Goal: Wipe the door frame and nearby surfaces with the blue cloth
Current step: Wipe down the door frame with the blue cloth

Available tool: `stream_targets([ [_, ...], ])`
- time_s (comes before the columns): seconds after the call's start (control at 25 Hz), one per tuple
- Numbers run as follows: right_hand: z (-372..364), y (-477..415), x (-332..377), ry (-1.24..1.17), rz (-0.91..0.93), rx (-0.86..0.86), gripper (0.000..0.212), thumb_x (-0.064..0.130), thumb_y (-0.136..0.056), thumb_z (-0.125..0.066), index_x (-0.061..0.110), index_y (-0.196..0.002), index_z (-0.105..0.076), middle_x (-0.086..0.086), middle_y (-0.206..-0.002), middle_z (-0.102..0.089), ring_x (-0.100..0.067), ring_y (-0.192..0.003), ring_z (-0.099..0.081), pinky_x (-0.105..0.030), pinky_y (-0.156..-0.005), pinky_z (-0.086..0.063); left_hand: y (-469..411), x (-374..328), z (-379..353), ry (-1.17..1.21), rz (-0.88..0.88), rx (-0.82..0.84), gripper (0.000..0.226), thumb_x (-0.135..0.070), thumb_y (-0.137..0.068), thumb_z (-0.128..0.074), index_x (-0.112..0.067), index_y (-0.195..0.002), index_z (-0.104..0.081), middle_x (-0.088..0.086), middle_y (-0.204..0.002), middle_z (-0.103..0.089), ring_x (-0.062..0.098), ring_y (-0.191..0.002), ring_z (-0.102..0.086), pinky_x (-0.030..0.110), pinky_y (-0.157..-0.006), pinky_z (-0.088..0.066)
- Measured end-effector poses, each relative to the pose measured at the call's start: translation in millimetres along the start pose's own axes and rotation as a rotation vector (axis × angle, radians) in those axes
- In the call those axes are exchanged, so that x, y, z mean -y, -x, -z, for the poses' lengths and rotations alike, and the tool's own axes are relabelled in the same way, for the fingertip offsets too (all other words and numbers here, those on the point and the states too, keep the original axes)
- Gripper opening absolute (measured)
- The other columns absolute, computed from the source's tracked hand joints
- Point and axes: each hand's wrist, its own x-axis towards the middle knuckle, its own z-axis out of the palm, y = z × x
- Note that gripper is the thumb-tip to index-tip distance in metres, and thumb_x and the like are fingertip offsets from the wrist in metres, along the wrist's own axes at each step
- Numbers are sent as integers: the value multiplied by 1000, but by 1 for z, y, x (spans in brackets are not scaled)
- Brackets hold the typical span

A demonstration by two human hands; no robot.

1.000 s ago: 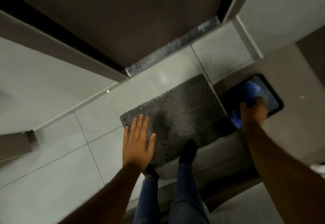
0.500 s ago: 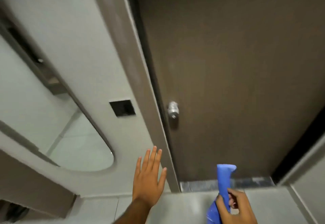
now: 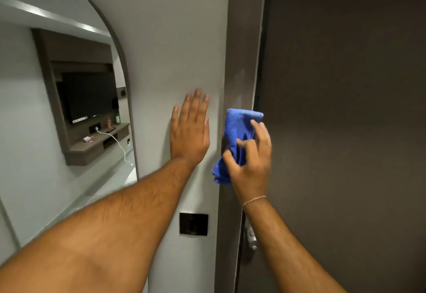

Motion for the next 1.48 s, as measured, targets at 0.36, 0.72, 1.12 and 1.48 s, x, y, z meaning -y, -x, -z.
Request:
stream_targets([
  [0.36,-73,-27,-30,522,64,80,84,66,-103,-32,24,-168,2,3,-177,4,-20,-165,3,-39,-134,4,-25,10,-65,-25,-70,-222,65,-45,-115,-11,-25,-171,14,0,-181,20,28,-169,6,54,-135,-10],
  [0.72,-53,-228,23,602,275,-14,79,59,-105,-32,17,-168,-11,-8,-177,-6,-27,-165,-6,-48,-132,-4,-23,10,-64,31,-87,-275,71,-38,-109,-32,-25,-175,-8,3,-184,-7,28,-169,-8,55,-135,-12],
  [1.12,-37,-344,56,723,294,-74,73,59,-106,-12,19,-166,-23,-3,-175,-20,-23,-164,-15,-43,-135,-5,-23,8,-65,26,-92,-286,65,-40,-113,-21,-27,-175,-5,0,-184,3,27,-170,-2,52,-136,-5],
  [1.48,-45,-1,-52,682,260,380,75,56,-109,-23,14,-168,-4,-8,-177,3,-23,-165,5,-41,-133,11,-24,10,-68,-5,-88,-293,66,-40,-114,-23,-24,-175,-3,2,-183,1,30,-169,-7,53,-135,-4],
])
